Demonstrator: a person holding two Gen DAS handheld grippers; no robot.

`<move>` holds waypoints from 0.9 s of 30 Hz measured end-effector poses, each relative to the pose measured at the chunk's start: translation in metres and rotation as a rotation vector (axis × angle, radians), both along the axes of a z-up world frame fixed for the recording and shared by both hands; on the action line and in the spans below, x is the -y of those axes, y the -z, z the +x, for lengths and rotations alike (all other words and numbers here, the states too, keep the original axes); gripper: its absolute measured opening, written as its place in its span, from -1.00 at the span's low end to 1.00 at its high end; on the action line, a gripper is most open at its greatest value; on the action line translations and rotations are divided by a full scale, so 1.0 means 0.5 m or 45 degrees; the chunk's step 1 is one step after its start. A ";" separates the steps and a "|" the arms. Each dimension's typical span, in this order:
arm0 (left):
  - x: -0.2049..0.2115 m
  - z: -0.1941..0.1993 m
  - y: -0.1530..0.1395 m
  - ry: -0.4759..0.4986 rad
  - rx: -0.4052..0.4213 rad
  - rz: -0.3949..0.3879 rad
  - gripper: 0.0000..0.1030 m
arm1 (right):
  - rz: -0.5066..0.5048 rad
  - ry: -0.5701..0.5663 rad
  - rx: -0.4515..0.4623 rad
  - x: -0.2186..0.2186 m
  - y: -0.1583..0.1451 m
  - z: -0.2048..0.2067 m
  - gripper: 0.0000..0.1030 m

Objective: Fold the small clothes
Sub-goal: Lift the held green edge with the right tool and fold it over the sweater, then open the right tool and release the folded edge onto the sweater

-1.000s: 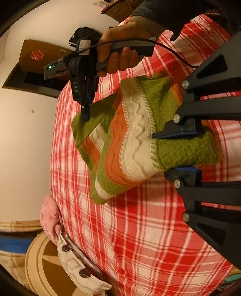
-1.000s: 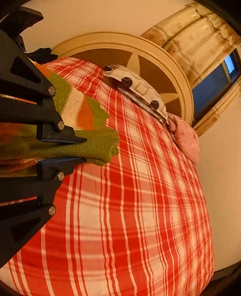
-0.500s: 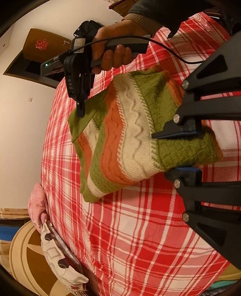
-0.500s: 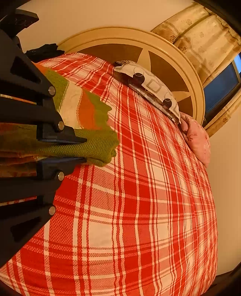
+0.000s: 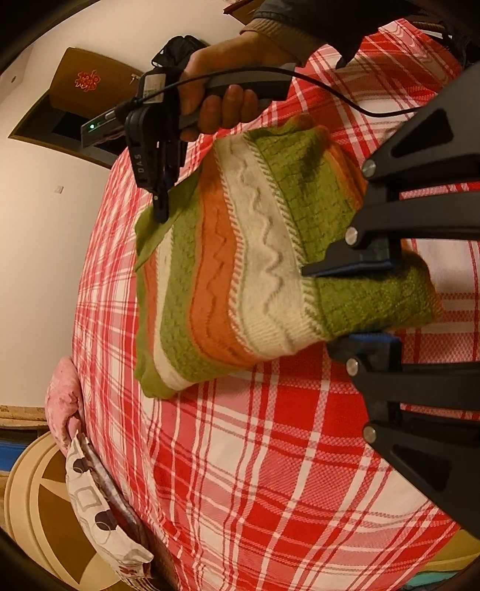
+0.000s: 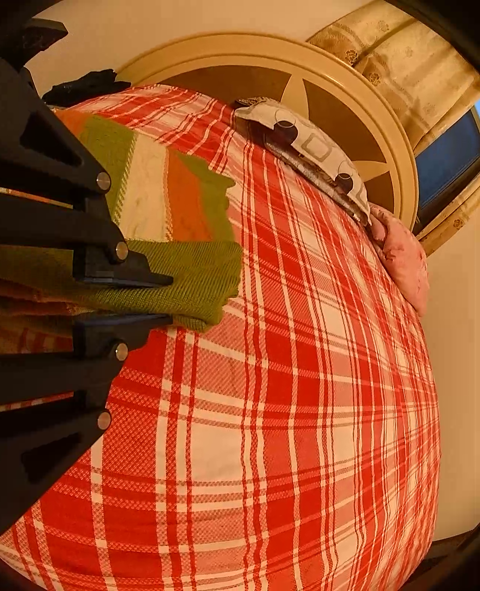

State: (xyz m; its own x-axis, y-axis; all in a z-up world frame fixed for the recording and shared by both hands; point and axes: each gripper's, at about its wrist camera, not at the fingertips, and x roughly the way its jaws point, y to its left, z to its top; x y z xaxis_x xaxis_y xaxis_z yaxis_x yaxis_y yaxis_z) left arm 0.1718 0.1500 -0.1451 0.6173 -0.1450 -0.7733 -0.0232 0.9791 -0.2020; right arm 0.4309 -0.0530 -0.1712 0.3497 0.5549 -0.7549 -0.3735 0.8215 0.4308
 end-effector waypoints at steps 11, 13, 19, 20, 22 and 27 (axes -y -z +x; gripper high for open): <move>-0.001 -0.004 0.008 -0.025 -0.006 -0.006 -0.37 | -0.034 0.023 -0.024 -0.002 0.011 -0.001 -0.75; -0.001 -0.007 0.007 -0.034 -0.009 -0.007 -0.28 | -0.035 0.016 -0.020 -0.001 0.008 -0.003 -0.72; 0.001 -0.030 -0.003 -0.046 0.019 0.029 -0.16 | -0.027 -0.047 0.031 0.043 -0.041 -0.075 -0.61; 0.000 -0.033 -0.004 -0.052 0.025 0.032 -0.11 | -0.009 -0.064 0.042 0.055 -0.054 -0.102 -0.60; -0.004 -0.034 -0.002 -0.071 0.030 0.018 0.15 | 0.051 -0.119 0.030 0.078 -0.074 -0.169 -0.44; -0.016 -0.030 0.003 -0.133 0.028 -0.001 0.28 | 0.033 -0.266 0.033 0.058 -0.063 -0.314 -0.09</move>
State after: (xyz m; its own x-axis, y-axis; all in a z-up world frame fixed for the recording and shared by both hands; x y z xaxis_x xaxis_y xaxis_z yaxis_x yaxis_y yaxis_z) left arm 0.1569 0.1583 -0.1467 0.6458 -0.0797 -0.7593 -0.1208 0.9714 -0.2046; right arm 0.2738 -0.0817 -0.1397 0.2438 0.6368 -0.7315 -0.5460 0.7135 0.4391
